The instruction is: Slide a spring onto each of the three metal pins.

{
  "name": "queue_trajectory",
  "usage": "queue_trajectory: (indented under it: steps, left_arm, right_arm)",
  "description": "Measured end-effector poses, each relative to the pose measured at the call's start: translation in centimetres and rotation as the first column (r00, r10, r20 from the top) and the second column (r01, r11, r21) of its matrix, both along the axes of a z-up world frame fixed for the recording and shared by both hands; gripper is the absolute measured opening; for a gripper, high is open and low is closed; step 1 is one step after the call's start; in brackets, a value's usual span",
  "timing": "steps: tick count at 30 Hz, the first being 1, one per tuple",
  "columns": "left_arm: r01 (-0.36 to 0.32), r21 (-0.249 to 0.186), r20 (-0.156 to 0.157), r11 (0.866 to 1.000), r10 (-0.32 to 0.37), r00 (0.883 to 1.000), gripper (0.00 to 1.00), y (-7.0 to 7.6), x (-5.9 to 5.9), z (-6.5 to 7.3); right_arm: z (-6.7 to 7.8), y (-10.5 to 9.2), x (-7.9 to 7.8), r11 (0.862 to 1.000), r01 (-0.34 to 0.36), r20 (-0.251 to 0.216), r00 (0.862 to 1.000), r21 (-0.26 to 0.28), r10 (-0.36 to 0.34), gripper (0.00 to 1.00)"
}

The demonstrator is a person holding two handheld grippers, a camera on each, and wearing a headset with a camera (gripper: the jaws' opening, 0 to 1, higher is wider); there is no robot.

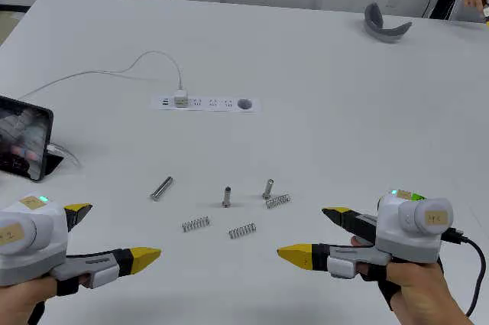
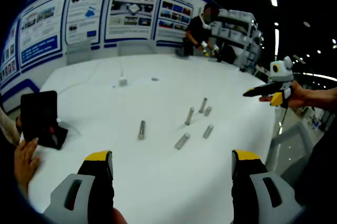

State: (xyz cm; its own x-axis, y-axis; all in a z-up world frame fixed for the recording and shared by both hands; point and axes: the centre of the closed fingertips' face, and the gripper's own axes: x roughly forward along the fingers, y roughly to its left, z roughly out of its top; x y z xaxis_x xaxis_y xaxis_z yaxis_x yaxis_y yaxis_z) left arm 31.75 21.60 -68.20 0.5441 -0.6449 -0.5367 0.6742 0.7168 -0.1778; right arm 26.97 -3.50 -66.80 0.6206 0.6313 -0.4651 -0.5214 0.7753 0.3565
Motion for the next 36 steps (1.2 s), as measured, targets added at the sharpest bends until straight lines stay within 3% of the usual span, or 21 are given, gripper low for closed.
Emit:
queue_trajectory:
  steps: [24,26,36]
  left_arm:
    - [-0.011,-0.01,-0.008,1.0,0.011,1.0,0.96,0.21,0.03,-0.05]
    - [-0.01,-0.008,-0.007,1.0,0.01,1.0,0.96,0.26,0.14,-0.08]
    - [-0.005,-0.007,-0.01,1.0,0.005,1.0,0.95,0.05,0.52,-0.25]
  right_arm:
    - [-0.06,-0.2,-0.32,1.0,-0.008,0.008,1.0,-0.002,0.008,0.94]
    - [0.13,-0.33,-0.18,1.0,-0.004,0.038,0.999,-0.013,0.004,0.96]
    - [-0.18,-0.58,-0.34,1.0,0.004,0.021,1.0,-0.009,-0.004,0.97]
